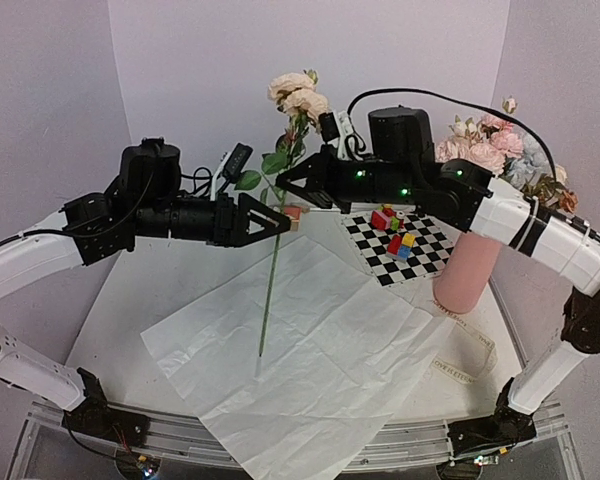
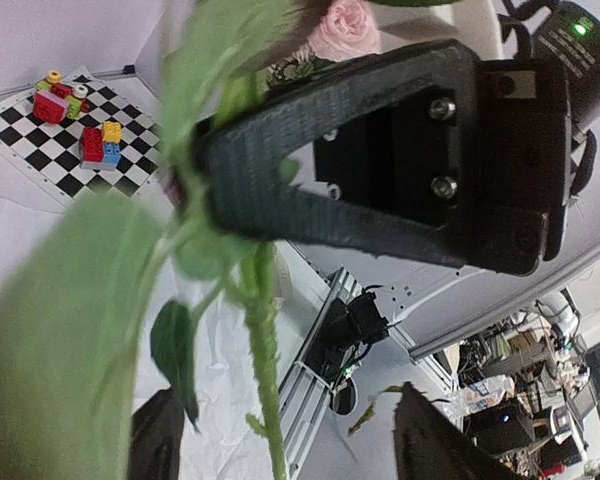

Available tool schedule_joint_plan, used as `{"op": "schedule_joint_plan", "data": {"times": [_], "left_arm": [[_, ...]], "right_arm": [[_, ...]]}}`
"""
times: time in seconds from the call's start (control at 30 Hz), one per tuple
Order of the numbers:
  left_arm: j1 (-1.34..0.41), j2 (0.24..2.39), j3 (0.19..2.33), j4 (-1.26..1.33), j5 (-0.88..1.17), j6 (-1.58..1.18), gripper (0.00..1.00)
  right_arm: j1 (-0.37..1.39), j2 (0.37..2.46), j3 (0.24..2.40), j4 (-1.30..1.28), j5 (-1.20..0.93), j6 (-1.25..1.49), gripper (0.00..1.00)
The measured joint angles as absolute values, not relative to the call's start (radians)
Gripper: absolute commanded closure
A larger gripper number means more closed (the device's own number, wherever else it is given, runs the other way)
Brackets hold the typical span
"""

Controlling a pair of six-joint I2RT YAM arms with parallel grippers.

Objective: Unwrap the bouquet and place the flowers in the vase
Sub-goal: Pick up the fake flower from the wrapping paper.

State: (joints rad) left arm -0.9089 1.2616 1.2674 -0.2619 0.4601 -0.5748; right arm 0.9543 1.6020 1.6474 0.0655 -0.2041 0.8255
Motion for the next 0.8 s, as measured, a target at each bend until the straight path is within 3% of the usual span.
{"op": "schedule_joint_plan", "data": {"times": [0.33,0.8], "left_arm": [[-0.908,1.152,1.168,-0.260,0.337,-0.575,0.18],[-0.908,1.185,1.147,-0.260,0.310,-0.603,0.20]], "right_arm": [[0.954,1.452,1.652,0.039,0.056,0.510,1.00],[0.954,1.212,1.761,-0.025,0.429,-0.008,1.00]]}}
